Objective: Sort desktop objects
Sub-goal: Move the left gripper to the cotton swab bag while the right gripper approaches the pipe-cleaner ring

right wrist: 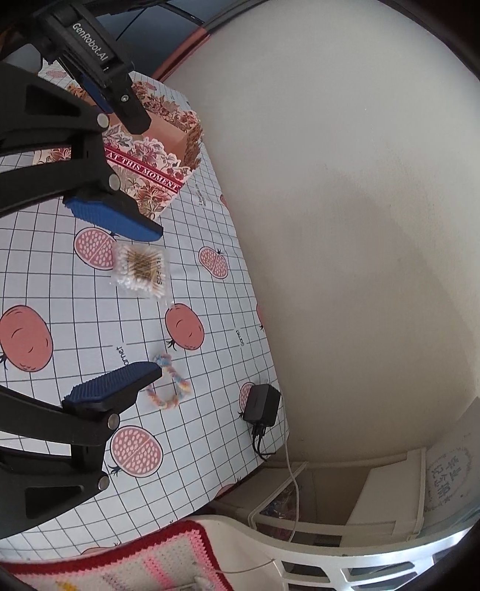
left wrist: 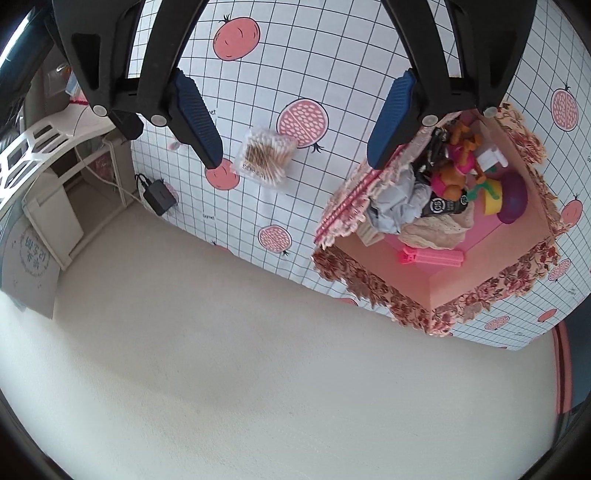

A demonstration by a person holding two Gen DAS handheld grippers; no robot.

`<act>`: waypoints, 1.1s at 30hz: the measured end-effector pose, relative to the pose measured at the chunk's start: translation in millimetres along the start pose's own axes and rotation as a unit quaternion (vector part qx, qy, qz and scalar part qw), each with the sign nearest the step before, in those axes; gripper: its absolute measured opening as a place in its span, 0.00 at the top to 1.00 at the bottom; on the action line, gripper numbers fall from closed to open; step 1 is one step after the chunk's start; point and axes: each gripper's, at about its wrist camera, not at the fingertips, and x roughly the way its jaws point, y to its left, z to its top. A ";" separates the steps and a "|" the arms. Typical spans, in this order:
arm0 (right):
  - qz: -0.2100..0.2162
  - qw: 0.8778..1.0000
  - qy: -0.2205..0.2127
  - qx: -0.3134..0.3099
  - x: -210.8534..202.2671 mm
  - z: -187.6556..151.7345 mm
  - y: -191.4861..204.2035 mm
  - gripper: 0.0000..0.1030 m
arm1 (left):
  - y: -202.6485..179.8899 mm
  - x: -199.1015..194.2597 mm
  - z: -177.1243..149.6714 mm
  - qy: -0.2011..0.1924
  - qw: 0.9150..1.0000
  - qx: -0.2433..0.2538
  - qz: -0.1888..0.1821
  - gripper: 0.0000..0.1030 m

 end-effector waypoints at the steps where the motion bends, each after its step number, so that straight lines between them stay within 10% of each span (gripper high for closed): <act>1: -0.004 1.000 0.001 0.004 1.3 0.3 -4.4 0.27 | -2.8 2.5 -1.5 0.003 1.000 0.006 0.000 0.21; 33: -0.048 0.995 0.070 0.057 65.5 -20.7 -54.7 0.22 | -26.9 108.0 -34.5 0.115 0.991 0.061 0.020 0.20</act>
